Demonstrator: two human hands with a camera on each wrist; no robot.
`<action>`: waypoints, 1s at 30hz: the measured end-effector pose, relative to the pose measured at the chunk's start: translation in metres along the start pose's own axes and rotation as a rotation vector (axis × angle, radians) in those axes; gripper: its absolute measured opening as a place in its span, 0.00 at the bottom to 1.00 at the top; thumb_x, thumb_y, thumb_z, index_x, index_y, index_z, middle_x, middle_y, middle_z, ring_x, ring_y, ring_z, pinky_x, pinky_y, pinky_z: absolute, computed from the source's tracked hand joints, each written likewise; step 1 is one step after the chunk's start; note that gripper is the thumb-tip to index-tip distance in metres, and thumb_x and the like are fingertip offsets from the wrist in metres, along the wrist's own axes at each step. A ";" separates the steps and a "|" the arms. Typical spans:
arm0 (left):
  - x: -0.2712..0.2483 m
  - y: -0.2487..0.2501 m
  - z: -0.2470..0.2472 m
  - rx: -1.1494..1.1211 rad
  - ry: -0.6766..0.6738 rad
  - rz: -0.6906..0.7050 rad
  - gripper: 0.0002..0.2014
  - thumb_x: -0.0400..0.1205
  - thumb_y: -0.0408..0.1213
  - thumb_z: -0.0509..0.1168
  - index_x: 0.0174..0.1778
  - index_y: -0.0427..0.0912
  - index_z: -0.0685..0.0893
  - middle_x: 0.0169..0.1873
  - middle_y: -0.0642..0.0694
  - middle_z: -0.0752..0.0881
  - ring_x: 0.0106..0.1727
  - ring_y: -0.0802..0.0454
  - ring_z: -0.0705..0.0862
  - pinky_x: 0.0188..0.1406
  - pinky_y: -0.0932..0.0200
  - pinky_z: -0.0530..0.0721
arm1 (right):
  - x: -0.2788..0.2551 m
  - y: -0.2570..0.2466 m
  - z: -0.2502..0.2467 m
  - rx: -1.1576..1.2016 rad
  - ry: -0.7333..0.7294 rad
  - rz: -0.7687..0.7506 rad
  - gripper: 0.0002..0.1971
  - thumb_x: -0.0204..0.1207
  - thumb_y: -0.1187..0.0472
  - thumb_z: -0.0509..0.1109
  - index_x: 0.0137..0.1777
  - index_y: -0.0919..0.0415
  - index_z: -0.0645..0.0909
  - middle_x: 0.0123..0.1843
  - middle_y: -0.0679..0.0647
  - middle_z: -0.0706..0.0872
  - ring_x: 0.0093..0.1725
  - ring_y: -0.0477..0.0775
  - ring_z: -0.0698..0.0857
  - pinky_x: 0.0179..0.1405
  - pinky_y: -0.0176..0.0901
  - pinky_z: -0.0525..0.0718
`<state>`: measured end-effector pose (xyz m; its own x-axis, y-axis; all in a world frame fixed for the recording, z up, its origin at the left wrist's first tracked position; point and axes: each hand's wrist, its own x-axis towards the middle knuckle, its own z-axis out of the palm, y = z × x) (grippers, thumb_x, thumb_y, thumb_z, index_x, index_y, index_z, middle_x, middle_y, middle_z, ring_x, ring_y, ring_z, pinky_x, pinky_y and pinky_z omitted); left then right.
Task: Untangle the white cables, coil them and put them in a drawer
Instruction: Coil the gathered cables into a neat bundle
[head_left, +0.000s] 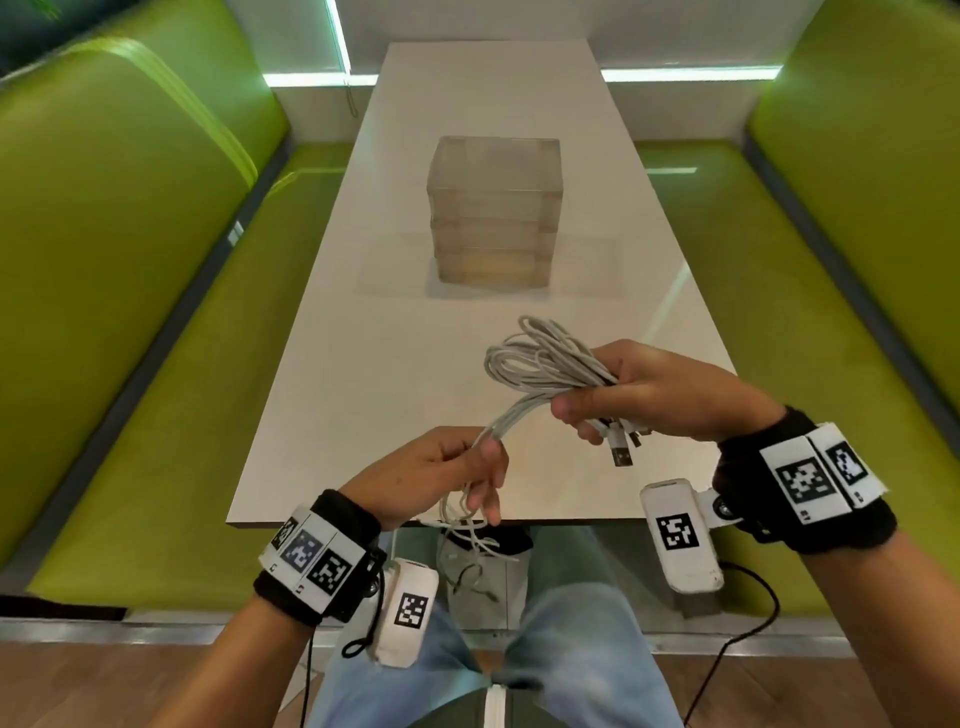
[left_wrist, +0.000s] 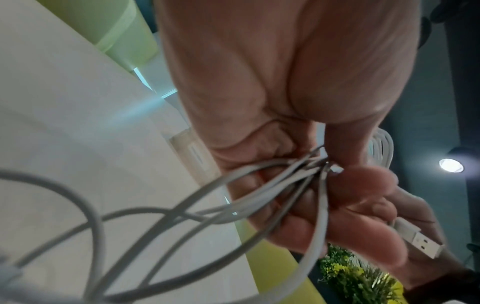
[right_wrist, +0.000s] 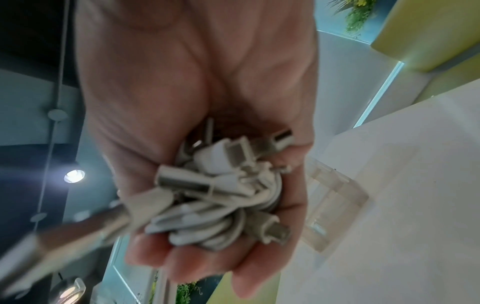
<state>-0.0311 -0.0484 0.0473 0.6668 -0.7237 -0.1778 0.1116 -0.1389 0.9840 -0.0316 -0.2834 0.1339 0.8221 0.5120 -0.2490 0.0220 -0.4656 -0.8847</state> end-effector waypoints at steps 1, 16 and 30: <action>0.000 0.001 0.000 -0.039 -0.008 0.000 0.26 0.81 0.65 0.53 0.37 0.44 0.80 0.22 0.52 0.75 0.30 0.49 0.84 0.42 0.60 0.79 | -0.001 0.001 -0.001 0.010 0.017 -0.002 0.13 0.77 0.58 0.69 0.40 0.71 0.78 0.29 0.56 0.81 0.29 0.53 0.77 0.25 0.33 0.73; 0.007 0.009 0.010 -0.301 0.359 0.122 0.15 0.85 0.46 0.57 0.41 0.40 0.79 0.35 0.47 0.88 0.29 0.55 0.78 0.32 0.62 0.76 | 0.008 0.005 0.011 0.124 0.173 -0.050 0.17 0.79 0.59 0.67 0.42 0.78 0.77 0.32 0.61 0.81 0.29 0.53 0.75 0.23 0.33 0.72; 0.019 0.027 0.019 -0.767 0.644 0.198 0.18 0.89 0.37 0.48 0.61 0.31 0.79 0.53 0.38 0.89 0.55 0.47 0.88 0.54 0.56 0.87 | 0.035 0.018 0.069 -0.186 0.214 0.055 0.17 0.65 0.44 0.78 0.35 0.42 0.69 0.31 0.40 0.78 0.28 0.37 0.77 0.28 0.27 0.72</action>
<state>-0.0289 -0.0787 0.0702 0.9689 -0.1539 -0.1938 0.2474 0.5779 0.7777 -0.0412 -0.2243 0.0817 0.9257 0.3279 -0.1885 0.0620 -0.6231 -0.7797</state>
